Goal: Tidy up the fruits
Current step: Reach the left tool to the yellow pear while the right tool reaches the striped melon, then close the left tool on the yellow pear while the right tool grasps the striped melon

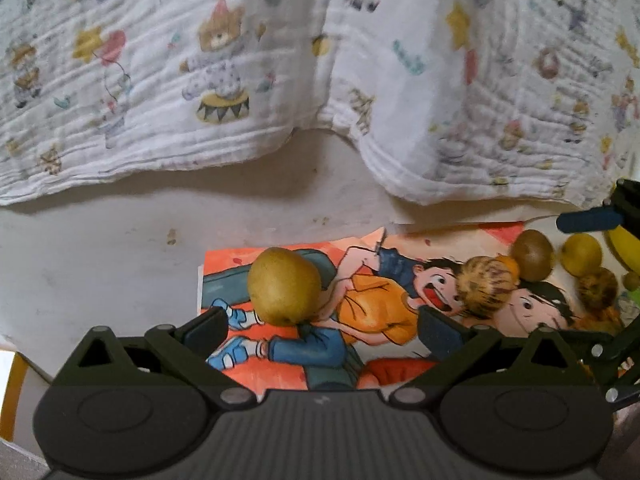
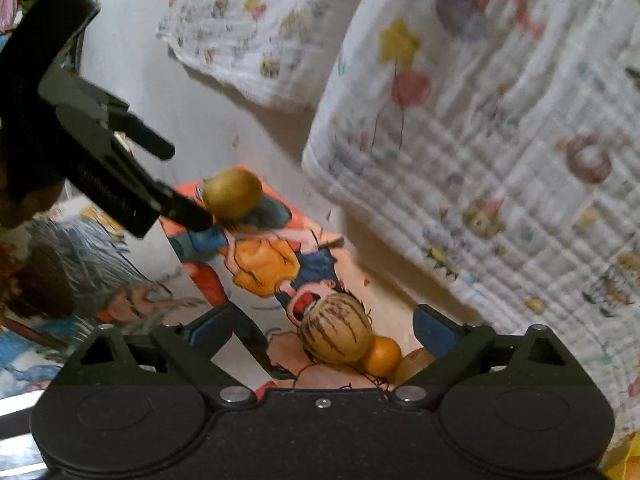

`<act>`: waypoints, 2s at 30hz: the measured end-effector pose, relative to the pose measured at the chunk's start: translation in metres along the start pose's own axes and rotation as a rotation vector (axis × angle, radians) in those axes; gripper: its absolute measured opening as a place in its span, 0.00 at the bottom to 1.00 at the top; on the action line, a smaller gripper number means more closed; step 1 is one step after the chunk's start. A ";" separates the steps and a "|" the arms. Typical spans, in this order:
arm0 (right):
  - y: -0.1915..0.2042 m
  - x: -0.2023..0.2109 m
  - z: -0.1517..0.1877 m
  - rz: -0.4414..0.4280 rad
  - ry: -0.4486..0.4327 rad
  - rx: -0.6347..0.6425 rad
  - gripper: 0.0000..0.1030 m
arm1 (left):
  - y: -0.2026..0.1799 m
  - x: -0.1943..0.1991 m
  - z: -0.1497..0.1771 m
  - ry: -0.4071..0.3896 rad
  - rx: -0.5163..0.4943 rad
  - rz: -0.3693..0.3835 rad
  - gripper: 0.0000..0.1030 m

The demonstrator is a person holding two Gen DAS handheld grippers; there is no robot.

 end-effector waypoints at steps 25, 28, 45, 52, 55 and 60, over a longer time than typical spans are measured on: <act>0.001 -0.079 -0.007 0.076 0.140 0.154 0.67 | 0.019 -0.076 -0.027 0.049 -0.005 -0.037 0.90; -0.001 -0.083 -0.009 0.074 0.144 0.153 0.66 | 0.023 -0.078 -0.028 0.049 0.010 -0.027 0.86; -0.003 -0.083 -0.007 0.040 0.161 0.096 0.54 | 0.019 -0.085 -0.028 0.063 0.010 -0.007 0.59; -0.001 -0.080 -0.007 0.035 0.150 0.098 0.54 | 0.003 -0.074 -0.018 0.102 -0.001 0.062 0.58; 0.001 -0.075 -0.005 0.028 0.138 0.082 0.54 | -0.005 -0.068 -0.014 0.115 0.003 0.092 0.58; 0.003 -0.055 -0.005 0.027 0.078 0.047 0.53 | -0.016 -0.052 -0.003 0.120 0.003 0.119 0.58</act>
Point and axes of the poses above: each gripper's, at about its wrist camera, not at the fingertips, and x roughly against the way its jaws point, y to its left, z to its underside, the point moved 6 cm from there along -x, roughly the way its jaws point, and after that the axes turned 13 degrees about y, right-handed, at the moved point
